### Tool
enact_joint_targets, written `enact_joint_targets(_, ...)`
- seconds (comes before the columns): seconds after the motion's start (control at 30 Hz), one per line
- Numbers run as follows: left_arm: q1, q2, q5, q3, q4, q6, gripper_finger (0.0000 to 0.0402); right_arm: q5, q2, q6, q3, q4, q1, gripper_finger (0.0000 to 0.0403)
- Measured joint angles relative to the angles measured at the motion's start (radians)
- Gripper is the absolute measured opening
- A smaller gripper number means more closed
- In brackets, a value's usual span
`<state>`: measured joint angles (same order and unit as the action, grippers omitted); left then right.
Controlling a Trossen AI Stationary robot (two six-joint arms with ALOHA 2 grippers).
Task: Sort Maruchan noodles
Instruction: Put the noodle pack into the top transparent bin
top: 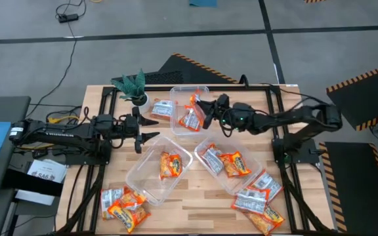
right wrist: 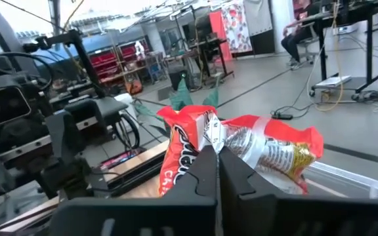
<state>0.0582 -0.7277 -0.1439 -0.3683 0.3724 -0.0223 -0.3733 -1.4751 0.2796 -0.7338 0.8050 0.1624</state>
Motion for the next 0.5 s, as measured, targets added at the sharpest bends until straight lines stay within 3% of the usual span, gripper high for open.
enact_joint_targets(0.2,0.0,0.0,0.0,0.0,-0.007,0.003,0.0203,0.062,-0.031,0.026,0.0,0.045,0.011,0.0057)
enact_joint_targets(0.5,0.0,0.0,0.0,0.0,-0.007,0.001,0.0203,0.138,-0.029,0.041,0.0,0.041,0.01,0.0226)
